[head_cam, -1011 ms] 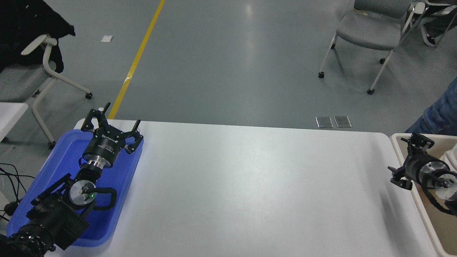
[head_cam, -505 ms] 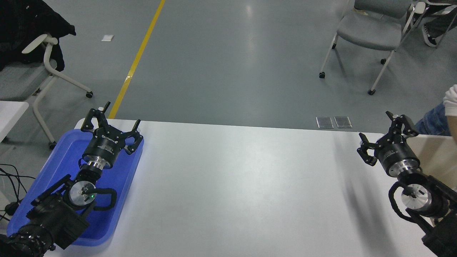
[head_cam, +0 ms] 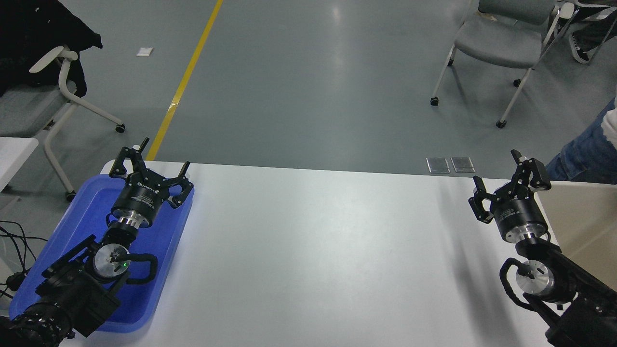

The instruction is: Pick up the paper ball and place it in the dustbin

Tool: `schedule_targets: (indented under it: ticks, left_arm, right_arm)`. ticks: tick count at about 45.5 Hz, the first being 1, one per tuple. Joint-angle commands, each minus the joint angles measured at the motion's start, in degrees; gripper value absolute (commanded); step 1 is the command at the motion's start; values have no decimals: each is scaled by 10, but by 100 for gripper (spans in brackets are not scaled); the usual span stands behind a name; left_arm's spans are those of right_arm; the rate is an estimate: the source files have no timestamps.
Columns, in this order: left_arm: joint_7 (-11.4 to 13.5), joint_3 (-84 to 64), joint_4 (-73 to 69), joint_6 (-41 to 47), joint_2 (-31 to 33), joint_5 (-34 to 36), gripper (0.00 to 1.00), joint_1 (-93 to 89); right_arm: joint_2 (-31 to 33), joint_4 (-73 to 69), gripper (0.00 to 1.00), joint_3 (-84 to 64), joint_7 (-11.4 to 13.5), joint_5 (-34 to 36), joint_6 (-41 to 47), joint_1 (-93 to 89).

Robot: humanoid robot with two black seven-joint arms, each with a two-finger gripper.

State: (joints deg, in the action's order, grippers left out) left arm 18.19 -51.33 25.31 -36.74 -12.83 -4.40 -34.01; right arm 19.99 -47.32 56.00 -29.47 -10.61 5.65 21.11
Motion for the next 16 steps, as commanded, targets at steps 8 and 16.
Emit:
schedule_targets:
  ticks: [8,16]
  left_arm:
    - [0,0,0,0,0,0,100,0]
    - [0,0,0,0,0,0,100,0]
  right_arm:
    - [-16,1,100,-35,-7,-3,-18,-2]
    - [-16,3,100,-34,-8,-2,-19,-3]
